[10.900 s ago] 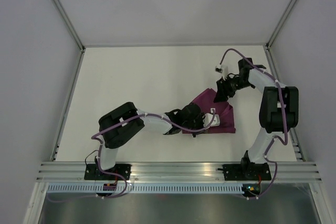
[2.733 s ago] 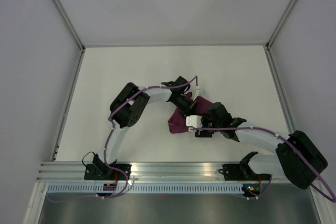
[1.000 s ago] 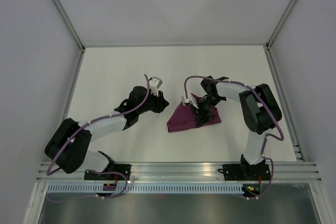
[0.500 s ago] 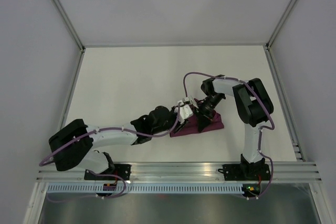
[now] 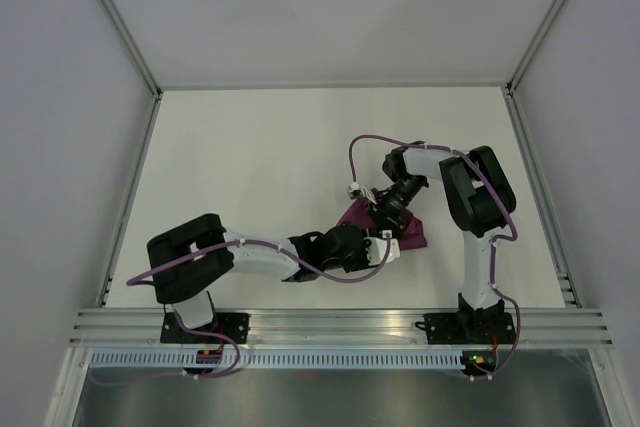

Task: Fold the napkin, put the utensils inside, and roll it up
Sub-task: Roll the napkin at the center of the board.

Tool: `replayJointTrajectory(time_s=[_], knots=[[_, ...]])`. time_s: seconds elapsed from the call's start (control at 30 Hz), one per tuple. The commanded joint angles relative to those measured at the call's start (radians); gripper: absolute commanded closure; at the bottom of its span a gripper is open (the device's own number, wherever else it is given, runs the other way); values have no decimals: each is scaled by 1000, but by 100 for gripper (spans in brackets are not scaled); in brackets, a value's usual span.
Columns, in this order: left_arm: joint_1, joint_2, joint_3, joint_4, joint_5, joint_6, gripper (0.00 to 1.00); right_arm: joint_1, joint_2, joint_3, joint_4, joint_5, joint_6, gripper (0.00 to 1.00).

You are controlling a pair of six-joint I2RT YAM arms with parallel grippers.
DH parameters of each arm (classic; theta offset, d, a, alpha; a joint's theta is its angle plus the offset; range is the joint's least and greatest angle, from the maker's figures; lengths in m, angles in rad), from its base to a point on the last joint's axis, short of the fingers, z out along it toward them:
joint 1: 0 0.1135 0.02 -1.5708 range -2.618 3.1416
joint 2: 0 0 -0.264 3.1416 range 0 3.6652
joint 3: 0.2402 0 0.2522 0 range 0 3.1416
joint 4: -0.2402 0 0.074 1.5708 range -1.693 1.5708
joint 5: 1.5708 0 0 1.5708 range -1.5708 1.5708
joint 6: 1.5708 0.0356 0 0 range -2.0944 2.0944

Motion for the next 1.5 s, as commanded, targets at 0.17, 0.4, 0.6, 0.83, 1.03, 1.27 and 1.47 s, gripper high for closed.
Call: replayJointTrajectory(time_s=[0.17,0.4,0.6,0.83,1.03,1.27,1.47], knots=[[-6,105,89,45,-44,151,51,-3,83,-9,148,162,-49,89],[-6,163,109,25,1,122,58,-3,94,-6,147,167,-46,89],[-5,186,110,-4,36,82,90,-5,96,-4,147,167,-40,89],[7,212,126,-60,138,16,98,-6,73,3,145,156,-26,73],[38,237,147,-105,218,-70,98,-40,5,49,122,113,-4,48],[50,280,196,-171,217,-131,98,-133,-12,213,50,14,40,36],[90,314,213,-218,234,-197,98,-255,-65,262,107,-94,159,36]])
